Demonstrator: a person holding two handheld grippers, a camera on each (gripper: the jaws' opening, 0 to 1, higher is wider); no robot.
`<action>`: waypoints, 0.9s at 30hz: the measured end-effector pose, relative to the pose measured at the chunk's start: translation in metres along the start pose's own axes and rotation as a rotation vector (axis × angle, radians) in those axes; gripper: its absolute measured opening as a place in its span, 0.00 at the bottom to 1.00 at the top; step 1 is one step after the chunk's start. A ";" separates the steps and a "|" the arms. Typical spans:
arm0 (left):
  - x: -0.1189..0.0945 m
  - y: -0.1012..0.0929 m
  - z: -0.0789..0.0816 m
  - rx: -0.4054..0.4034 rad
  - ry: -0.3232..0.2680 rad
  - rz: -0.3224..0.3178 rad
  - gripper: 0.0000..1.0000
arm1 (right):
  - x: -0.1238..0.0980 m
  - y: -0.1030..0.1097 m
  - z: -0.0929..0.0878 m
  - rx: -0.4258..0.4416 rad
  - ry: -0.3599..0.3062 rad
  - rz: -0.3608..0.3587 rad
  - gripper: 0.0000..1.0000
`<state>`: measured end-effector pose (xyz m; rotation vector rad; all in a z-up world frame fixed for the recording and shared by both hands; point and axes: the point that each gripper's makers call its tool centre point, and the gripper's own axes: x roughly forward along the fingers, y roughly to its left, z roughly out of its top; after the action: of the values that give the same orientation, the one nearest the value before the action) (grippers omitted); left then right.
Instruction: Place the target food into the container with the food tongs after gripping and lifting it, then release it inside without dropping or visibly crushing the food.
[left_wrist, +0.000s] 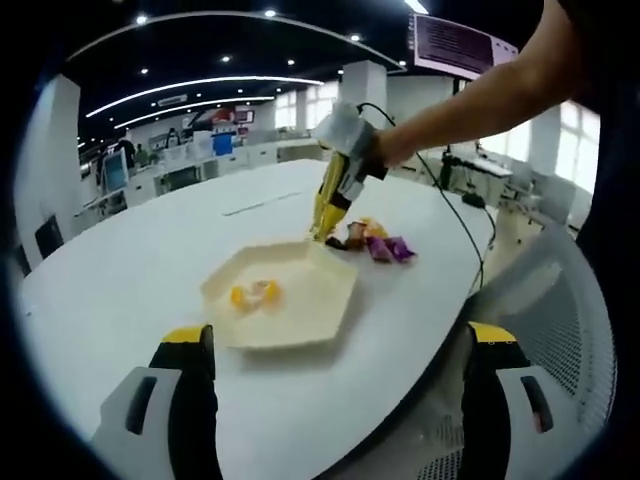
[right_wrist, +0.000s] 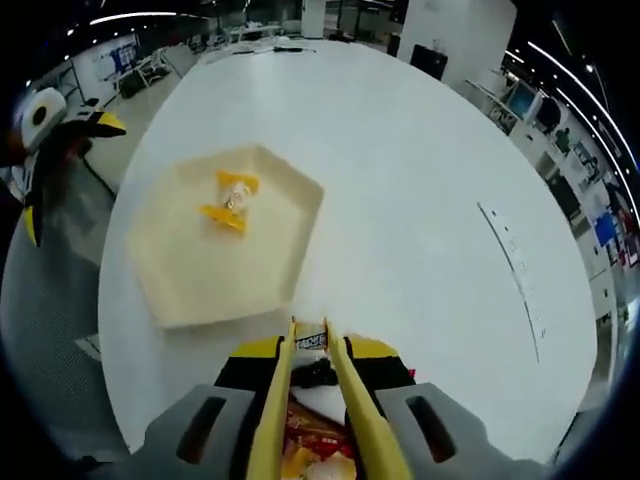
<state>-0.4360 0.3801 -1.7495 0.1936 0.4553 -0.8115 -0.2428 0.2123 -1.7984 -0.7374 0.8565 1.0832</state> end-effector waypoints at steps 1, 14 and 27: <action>0.000 0.000 0.000 0.003 0.001 0.000 0.99 | -0.003 -0.001 0.001 0.003 -0.003 -0.002 0.22; -0.001 -0.003 0.001 0.006 0.000 -0.010 0.99 | -0.029 0.000 0.016 -0.013 -0.007 -0.022 0.22; -0.001 -0.005 0.001 0.011 -0.002 -0.018 0.99 | -0.041 0.001 0.028 -0.017 -0.004 -0.036 0.22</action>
<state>-0.4399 0.3766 -1.7481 0.1990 0.4517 -0.8319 -0.2469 0.2182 -1.7499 -0.7614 0.8288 1.0609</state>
